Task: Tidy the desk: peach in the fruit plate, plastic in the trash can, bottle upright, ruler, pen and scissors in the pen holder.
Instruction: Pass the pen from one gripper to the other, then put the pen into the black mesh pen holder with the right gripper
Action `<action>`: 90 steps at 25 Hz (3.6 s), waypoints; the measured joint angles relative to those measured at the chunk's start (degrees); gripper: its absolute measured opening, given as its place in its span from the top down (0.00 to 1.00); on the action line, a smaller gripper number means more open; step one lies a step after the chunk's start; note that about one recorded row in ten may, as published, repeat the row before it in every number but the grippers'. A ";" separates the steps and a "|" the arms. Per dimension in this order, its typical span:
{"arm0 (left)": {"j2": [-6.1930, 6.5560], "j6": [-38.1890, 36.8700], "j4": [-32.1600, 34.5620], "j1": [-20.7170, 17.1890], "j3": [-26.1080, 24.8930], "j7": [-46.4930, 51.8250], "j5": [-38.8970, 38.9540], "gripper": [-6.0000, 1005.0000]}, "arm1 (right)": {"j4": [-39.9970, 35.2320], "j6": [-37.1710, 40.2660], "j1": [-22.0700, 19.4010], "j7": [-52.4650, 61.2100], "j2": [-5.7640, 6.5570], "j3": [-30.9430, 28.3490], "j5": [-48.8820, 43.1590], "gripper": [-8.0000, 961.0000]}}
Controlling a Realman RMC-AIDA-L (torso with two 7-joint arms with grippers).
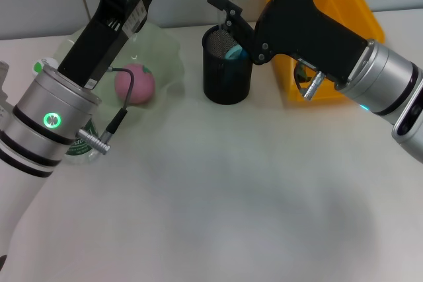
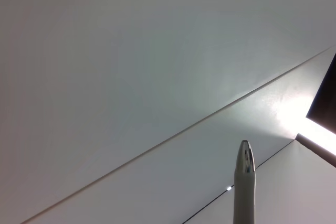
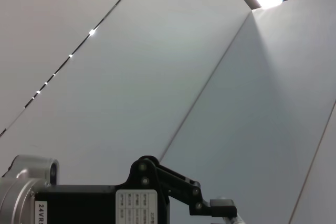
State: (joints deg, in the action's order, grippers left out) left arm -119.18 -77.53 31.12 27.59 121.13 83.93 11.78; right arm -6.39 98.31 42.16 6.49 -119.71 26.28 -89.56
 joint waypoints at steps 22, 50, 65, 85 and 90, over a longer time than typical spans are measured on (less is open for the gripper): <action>0.00 0.02 -0.17 0.34 -0.11 0.23 -0.01 0.75 | 0.18 -0.06 0.12 -0.08 0.00 0.00 0.62 0.78; 0.00 -0.22 -0.29 0.06 -0.61 0.00 0.66 0.74 | 0.15 0.19 0.20 0.29 0.09 -0.01 0.61 0.86; 0.20 -2.09 -0.51 0.34 -0.75 -1.27 0.32 0.39 | 0.16 0.67 -0.24 0.52 0.09 -0.08 1.99 0.86; 3.41 -13.37 -0.79 0.50 -22.84 -16.71 -42.86 0.19 | -10.18 6.91 -9.52 38.77 0.56 0.08 16.85 0.86; 4.69 -14.54 1.89 -0.16 -30.53 -17.61 -60.06 0.19 | -18.72 6.18 -12.46 50.69 0.65 0.79 16.48 0.86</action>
State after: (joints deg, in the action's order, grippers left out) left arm -114.49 -92.07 33.00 27.42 90.60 66.32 -48.28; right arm -25.10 104.50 29.70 57.18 -119.06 27.07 -73.08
